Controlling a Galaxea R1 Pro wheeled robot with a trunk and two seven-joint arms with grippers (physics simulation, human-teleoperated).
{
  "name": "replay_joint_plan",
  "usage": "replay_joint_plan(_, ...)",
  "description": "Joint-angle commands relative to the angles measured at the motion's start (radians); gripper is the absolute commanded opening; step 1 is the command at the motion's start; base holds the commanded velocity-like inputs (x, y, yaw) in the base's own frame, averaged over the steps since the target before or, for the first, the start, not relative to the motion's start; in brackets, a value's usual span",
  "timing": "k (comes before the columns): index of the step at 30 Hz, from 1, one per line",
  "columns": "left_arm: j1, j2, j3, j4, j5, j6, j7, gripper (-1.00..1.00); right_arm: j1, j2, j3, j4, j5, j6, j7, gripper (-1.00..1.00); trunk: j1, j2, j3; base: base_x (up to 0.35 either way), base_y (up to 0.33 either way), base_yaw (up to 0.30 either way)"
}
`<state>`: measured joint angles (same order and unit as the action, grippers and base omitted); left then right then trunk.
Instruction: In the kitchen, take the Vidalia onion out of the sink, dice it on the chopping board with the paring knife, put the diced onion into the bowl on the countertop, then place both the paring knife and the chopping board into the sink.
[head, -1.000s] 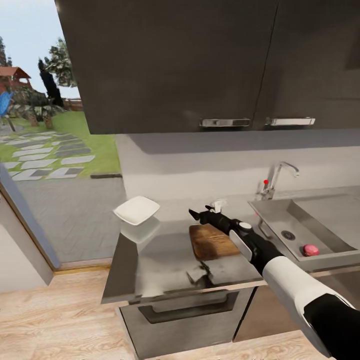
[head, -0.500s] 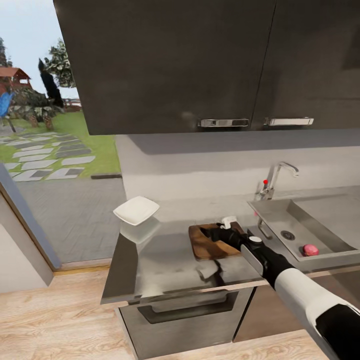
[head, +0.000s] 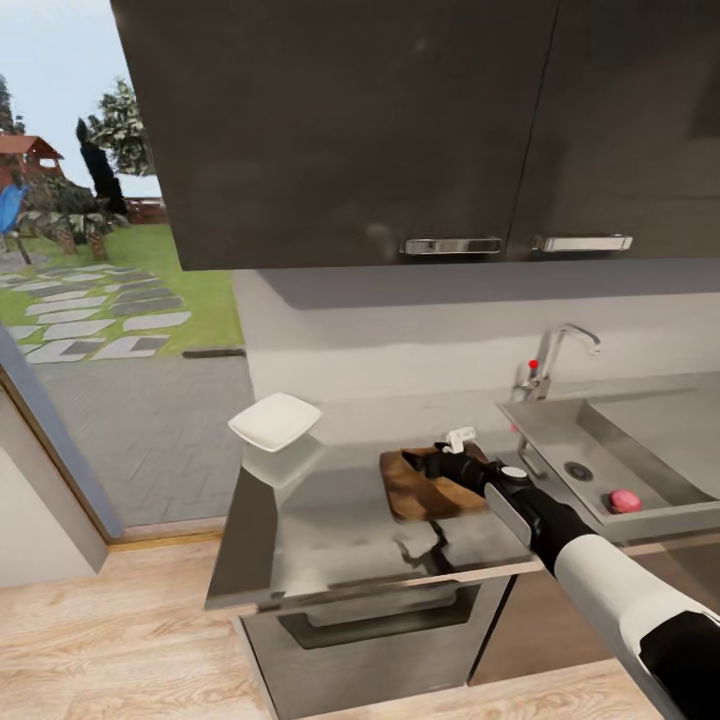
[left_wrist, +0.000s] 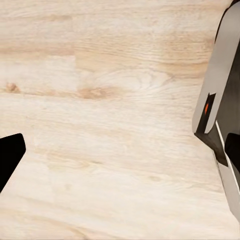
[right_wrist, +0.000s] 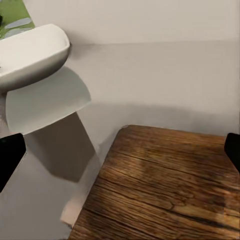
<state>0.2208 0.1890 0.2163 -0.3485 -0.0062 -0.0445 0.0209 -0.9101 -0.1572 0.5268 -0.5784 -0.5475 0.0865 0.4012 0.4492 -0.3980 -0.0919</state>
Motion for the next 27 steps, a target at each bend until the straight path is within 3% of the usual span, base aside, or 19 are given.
replay_joint_plan(1,0.0,0.0,0.002,-0.002,0.0,-0.002,0.001,1.0,-0.001,-0.002,-0.001,-0.007,-0.01,0.011,0.0,1.0,0.001,-0.002,-0.002,0.09,0.184,0.0)
replay_joint_plan(16,0.0,0.009,0.003,-0.047,0.0,-0.002,0.006,1.0,0.0,-0.004,-0.086,-0.091,-0.011,0.095,-0.002,1.0,0.001,-0.002,-0.002,0.155,0.269,0.0)
replay_joint_plan(20,0.0,0.01,0.003,-0.05,0.0,-0.002,0.007,1.0,0.0,-0.004,-0.09,-0.114,-0.011,0.117,-0.003,1.0,0.001,-0.002,-0.002,0.218,0.269,0.0)
replay_joint_plan(21,0.0,0.01,0.003,-0.051,0.0,-0.002,0.007,1.0,0.0,-0.004,-0.09,-0.394,-0.011,0.306,-0.004,1.0,0.001,-0.002,-0.002,0.234,0.255,0.0)
replay_joint_plan(27,0.0,0.009,0.003,-0.052,0.0,-0.002,0.009,1.0,0.0,-0.004,-0.09,-0.394,-0.011,0.309,-0.006,1.0,0.001,-0.002,-0.002,0.126,0.19,0.0)
